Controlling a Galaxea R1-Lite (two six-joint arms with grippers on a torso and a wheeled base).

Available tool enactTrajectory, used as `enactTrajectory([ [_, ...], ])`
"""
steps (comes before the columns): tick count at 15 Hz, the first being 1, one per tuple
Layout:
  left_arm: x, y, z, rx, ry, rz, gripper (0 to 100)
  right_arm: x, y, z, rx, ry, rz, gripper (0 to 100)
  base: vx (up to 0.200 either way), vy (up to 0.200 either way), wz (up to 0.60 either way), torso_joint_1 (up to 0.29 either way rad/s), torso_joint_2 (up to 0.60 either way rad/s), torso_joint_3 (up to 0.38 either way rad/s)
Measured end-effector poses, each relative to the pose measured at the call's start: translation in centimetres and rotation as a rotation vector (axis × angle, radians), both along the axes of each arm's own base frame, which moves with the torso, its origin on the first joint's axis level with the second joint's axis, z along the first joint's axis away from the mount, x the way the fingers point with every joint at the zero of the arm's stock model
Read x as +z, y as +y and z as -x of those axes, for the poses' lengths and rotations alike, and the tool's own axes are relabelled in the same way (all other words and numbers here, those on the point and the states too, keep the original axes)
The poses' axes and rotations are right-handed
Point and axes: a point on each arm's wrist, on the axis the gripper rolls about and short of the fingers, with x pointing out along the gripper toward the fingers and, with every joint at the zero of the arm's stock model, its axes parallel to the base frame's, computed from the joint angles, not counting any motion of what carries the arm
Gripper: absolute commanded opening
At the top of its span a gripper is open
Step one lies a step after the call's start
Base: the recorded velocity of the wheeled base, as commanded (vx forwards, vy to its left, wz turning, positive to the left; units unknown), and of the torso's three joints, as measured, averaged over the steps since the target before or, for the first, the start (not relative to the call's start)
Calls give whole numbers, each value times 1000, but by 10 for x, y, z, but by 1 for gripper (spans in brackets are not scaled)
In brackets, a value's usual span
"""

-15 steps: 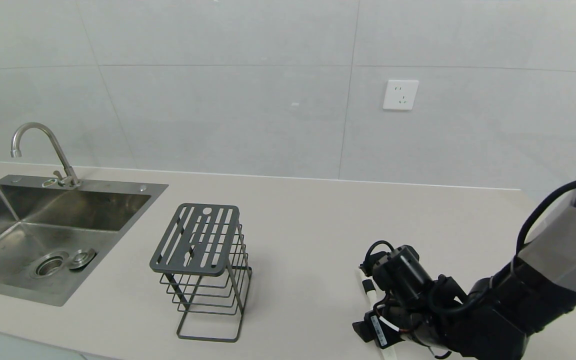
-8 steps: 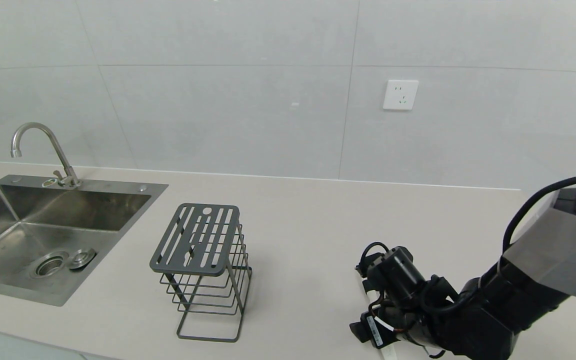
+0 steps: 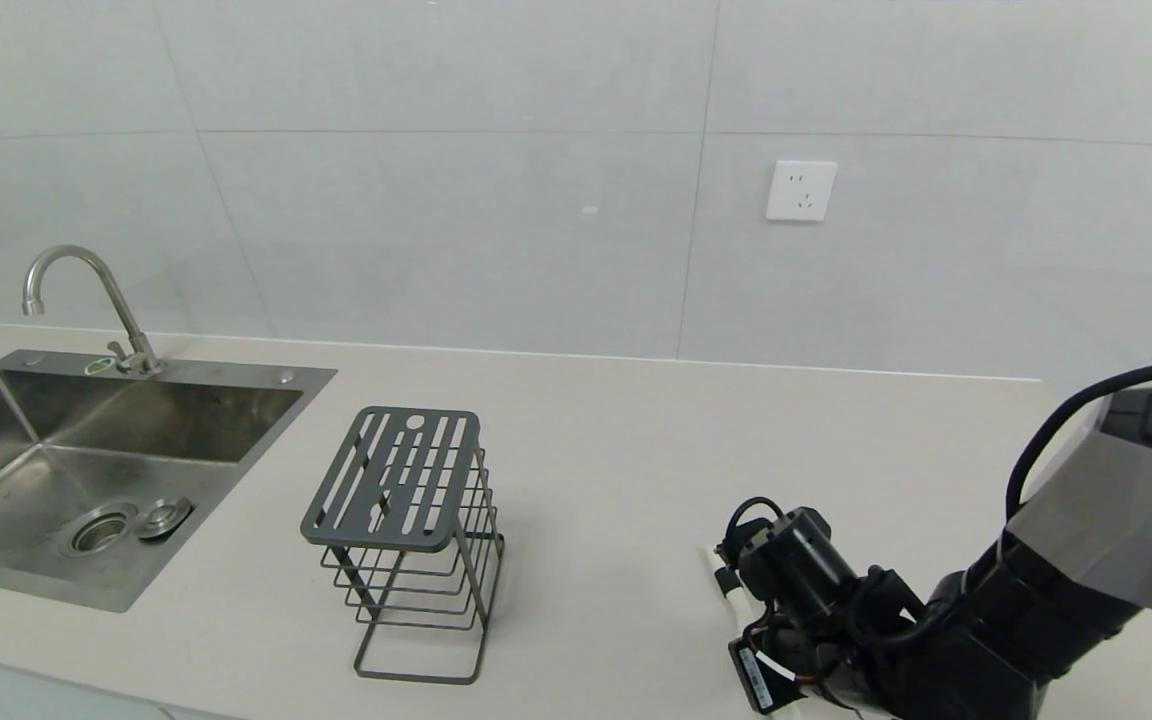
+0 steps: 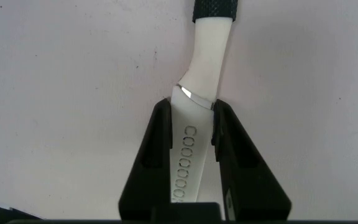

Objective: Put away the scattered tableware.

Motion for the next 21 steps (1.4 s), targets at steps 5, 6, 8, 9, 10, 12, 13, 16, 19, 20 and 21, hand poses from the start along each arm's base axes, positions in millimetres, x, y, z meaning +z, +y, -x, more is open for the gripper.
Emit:
enactTrajectory([
  [5, 0, 0, 0, 0, 0, 0, 100, 11, 2, -9, -1, -82, -67, 0, 0, 0, 0, 0, 0, 0],
  [6, 0, 0, 0, 0, 0, 0, 100, 20, 5, -16, 3, -153, -117, 0, 0, 0, 0, 0, 0, 0],
  [8, 0, 0, 0, -1, 0, 0, 100, 38, 2, -25, 34, -255, -183, 0, 0, 0, 0, 0, 0, 0],
  [9, 0, 0, 0, -1, 0, 0, 100, 45, 0, -27, 53, -283, -212, 0, 0, 0, 0, 0, 0, 0],
  [10, 0, 0, 0, 0, 0, 0, 100, 54, -1, -28, 72, -321, -243, 0, 0, 0, 0, 0, 0, 0],
  [12, 0, 0, 0, -4, -1, 0, 100, 68, -2, -29, 130, -403, -303, 0, 0, 0, 0, 0, 0, 0],
  [13, 0, 0, 0, -6, -1, 1, 100, 73, -3, -29, 154, -433, -324, 0, 0, 0, 0, 0, 0, 0],
  [16, 0, 0, 0, -7, -1, 8, 100, 87, -9, -27, 388, -541, -460, 0, 0, 0, 0, 0, 0, 0],
  [19, 0, 0, 0, -7, -3, 9, 100, 86, -29, -29, 587, -571, -472, 0, 0, 0, 0, 0, 0, 0],
  [20, 0, 0, 0, -8, -2, 9, 100, 86, -34, -31, 617, -580, -468, 0, 0, 0, 0, 0, 0, 0],
  [21, 0, 0, 0, -8, -2, 10, 100, 86, -39, -32, 692, -590, -477, 0, 0, 0, 0, 0, 0, 0],
])
